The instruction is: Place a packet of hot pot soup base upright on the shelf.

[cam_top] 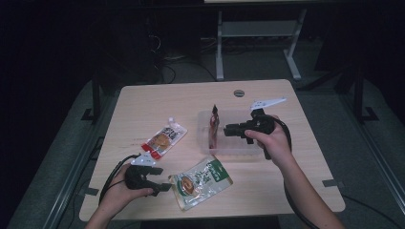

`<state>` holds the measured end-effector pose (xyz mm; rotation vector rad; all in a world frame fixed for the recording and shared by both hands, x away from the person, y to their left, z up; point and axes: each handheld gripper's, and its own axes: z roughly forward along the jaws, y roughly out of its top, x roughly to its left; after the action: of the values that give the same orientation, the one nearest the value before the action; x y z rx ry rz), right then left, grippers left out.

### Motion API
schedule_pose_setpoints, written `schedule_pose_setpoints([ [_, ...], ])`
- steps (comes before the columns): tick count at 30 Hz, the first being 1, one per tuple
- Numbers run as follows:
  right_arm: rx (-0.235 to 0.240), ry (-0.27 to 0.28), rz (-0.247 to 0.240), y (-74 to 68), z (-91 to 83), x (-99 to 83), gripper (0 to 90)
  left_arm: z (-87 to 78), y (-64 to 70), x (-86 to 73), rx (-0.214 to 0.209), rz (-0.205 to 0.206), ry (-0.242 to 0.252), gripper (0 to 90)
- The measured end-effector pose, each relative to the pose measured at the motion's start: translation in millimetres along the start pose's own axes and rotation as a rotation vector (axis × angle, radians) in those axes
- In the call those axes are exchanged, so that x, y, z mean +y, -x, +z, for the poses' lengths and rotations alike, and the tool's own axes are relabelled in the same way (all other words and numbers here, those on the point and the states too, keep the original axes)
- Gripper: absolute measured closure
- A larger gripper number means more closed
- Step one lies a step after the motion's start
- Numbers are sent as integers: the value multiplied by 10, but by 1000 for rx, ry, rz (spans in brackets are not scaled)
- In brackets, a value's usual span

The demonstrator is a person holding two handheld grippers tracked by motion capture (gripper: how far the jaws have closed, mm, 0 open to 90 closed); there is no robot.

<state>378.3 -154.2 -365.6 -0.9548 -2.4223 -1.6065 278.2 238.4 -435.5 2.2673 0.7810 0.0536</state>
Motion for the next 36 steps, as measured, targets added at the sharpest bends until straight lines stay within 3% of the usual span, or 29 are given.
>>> schedule_pose_setpoints([
  [5,-26,-37,-11,-50,-87,-121,543,-3,19,8,3,15,-12,259],
  [11,-95,-88,-40,-114,-222,-318,457,-29,12,8,19,-11,-20,230],
  [20,-79,-152,-30,-175,-305,-652,287,-45,-33,-10,21,-21,-18,281],
  [26,-127,-220,-31,-208,-397,-942,252,-79,-79,-19,49,-19,-24,292],
  [36,-165,-254,-16,-195,-534,-1212,243,-178,-129,-7,93,-12,-33,352],
])
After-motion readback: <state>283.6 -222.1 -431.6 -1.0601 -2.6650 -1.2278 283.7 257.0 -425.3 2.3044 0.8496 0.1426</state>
